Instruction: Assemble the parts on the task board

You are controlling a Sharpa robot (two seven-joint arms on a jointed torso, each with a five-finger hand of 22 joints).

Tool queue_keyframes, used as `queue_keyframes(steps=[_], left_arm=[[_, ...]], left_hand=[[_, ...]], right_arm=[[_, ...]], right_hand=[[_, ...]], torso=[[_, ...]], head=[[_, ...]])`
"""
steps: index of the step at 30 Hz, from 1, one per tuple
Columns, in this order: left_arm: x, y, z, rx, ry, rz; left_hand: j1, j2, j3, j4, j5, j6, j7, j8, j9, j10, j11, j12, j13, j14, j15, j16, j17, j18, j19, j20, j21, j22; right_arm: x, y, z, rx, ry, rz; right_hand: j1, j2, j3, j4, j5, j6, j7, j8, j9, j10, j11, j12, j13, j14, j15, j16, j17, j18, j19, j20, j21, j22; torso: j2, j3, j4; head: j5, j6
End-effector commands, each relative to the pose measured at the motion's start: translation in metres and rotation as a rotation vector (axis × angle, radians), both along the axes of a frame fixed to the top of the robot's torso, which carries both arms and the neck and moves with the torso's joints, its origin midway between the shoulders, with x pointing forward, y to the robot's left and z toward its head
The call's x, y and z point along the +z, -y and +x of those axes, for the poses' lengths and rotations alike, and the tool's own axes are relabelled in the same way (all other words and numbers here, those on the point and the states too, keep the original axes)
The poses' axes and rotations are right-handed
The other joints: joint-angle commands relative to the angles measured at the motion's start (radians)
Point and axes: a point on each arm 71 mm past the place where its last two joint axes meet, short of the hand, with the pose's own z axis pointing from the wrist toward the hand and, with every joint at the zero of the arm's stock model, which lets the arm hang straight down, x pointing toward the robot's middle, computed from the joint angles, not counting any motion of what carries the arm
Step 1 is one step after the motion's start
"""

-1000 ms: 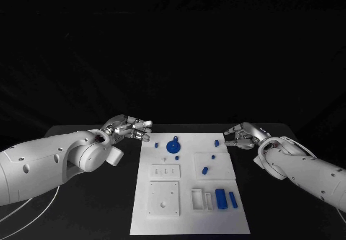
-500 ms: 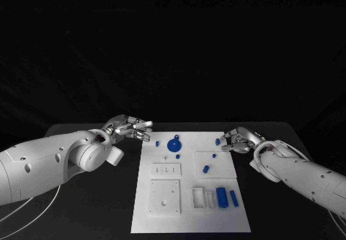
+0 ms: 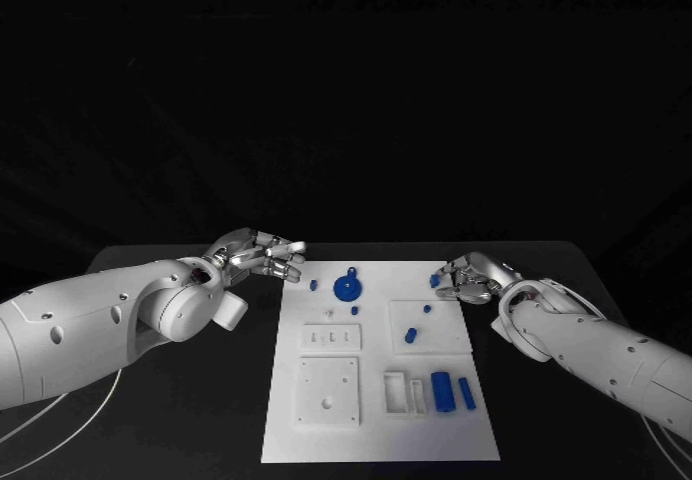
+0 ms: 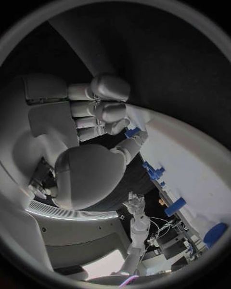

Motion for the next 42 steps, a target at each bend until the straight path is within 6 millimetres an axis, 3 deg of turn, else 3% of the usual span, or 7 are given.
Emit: queue_keyframes(steps=[1, 16, 19, 23, 33, 38, 42], left_arm=[[0.000, 0.003, -0.001, -0.022, 0.004, -0.006], [-0.001, 0.003, 0.000, -0.018, -0.004, 0.002], [-0.001, 0.003, 0.000, -0.019, -0.006, 0.003], [-0.002, 0.003, 0.000, -0.020, -0.009, 0.004], [-0.003, 0.003, -0.001, -0.028, -0.020, 0.011], [-0.003, 0.003, 0.000, -0.031, -0.023, 0.015], [-0.004, 0.003, 0.000, -0.033, -0.024, 0.026]], left_hand=[[0.003, -0.001, 0.001, -0.004, -0.004, -0.005, 0.000, -0.001, 0.001, -0.007, 0.002, -0.004, 0.000, -0.002, 0.005, -0.004, -0.001, -0.009, -0.001, 0.004, -0.003, -0.001], [0.003, 0.000, 0.002, -0.004, -0.004, -0.007, 0.000, -0.001, 0.000, -0.009, 0.002, -0.004, -0.001, -0.001, 0.005, -0.004, -0.001, -0.008, -0.001, 0.004, -0.002, -0.001], [0.004, 0.001, 0.002, -0.005, -0.004, -0.008, 0.000, 0.000, 0.000, -0.010, 0.002, -0.004, 0.000, -0.001, 0.005, -0.004, -0.001, -0.008, -0.001, 0.004, -0.002, 0.000], [0.004, 0.001, 0.002, -0.005, -0.004, -0.008, 0.000, 0.000, 0.000, -0.010, 0.002, -0.004, 0.000, -0.001, 0.005, -0.004, -0.001, -0.008, -0.001, 0.004, -0.002, 0.000], [0.002, 0.002, 0.001, -0.003, -0.004, -0.007, 0.000, 0.001, 0.001, -0.010, 0.003, -0.004, 0.000, -0.001, 0.006, -0.004, -0.001, -0.008, -0.001, 0.004, -0.001, 0.000], [0.004, 0.003, 0.002, -0.004, -0.005, -0.006, 0.000, 0.001, 0.001, -0.009, 0.002, -0.003, 0.000, -0.001, 0.005, -0.004, -0.001, -0.008, -0.002, 0.004, -0.002, -0.001], [0.006, 0.004, 0.002, -0.005, -0.004, -0.003, -0.003, 0.003, 0.001, 0.013, -0.004, 0.000, 0.000, 0.001, 0.003, -0.003, 0.000, -0.008, 0.000, 0.003, 0.000, 0.000]], right_arm=[[0.000, -0.003, 0.000, -0.003, 0.001, 0.000], [-0.001, -0.012, 0.001, 0.015, -0.008, 0.008], [-0.001, -0.013, 0.001, 0.013, -0.006, 0.007], [-0.001, -0.014, 0.001, 0.009, -0.002, 0.003], [0.000, -0.013, 0.001, -0.018, 0.019, -0.014], [0.002, -0.014, 0.001, -0.028, 0.032, -0.017], [0.004, -0.017, 0.000, -0.025, 0.039, -0.013]], right_hand=[[-0.008, 0.006, 0.001, 0.010, -0.006, 0.008, -0.002, -0.003, 0.000, -0.003, -0.001, 0.005, 0.001, 0.002, 0.003, -0.001, 0.002, -0.002, 0.014, 0.003, -0.002, 0.136], [-0.005, 0.016, 0.013, 0.011, -0.007, 0.025, -0.005, -0.003, 0.000, 0.000, -0.003, 0.011, 0.005, 0.002, 0.001, 0.004, 0.008, -0.002, 0.015, 0.002, 0.001, 0.137], [-0.002, 0.027, 0.027, 0.006, -0.027, 0.038, -0.007, -0.003, 0.000, 0.000, -0.004, 0.013, 0.007, 0.002, 0.000, 0.004, 0.009, -0.003, 0.015, 0.001, 0.003, 0.137], [0.003, 0.049, 0.066, 0.002, -0.104, 0.069, -0.015, -0.003, 0.001, 0.000, -0.009, 0.014, 0.008, 0.002, -0.003, 0.004, 0.010, -0.004, 0.014, -0.001, 0.004, 0.137], [0.013, 0.108, 0.066, -0.007, -0.114, 0.200, -0.053, 0.006, 0.024, 0.010, -0.030, 0.016, 0.012, 0.002, -0.021, 0.000, 0.014, -0.013, 0.013, -0.019, 0.006, 0.137], [0.018, 0.140, 0.017, -0.030, -0.114, 0.214, -0.057, -0.001, 0.045, 0.018, -0.034, 0.008, 0.014, 0.004, -0.027, -0.005, 0.021, -0.022, 0.013, -0.031, 0.011, 0.138], [0.015, 0.144, 0.007, -0.040, -0.114, 0.216, -0.058, -0.001, 0.053, 0.020, -0.034, 0.007, 0.019, 0.005, -0.027, -0.007, 0.024, -0.021, 0.014, -0.030, 0.012, 0.138]], torso=[[-0.001, -0.0009, -0.0001], [-0.001, -0.0003, -0.0016], [-0.001, -0.0001, -0.0013], [-0.002, 0.0003, -0.0011], [-0.002, 0.0012, -0.0023], [-0.002, 0.0015, -0.0019], [-0.002, 0.0017, -0.0023]], head=[[0.003, -0.001], [0.012, -0.002], [0.011, -0.003], [0.006, -0.005], [0.003, -0.008], [0.002, -0.010], [0.003, -0.009]])
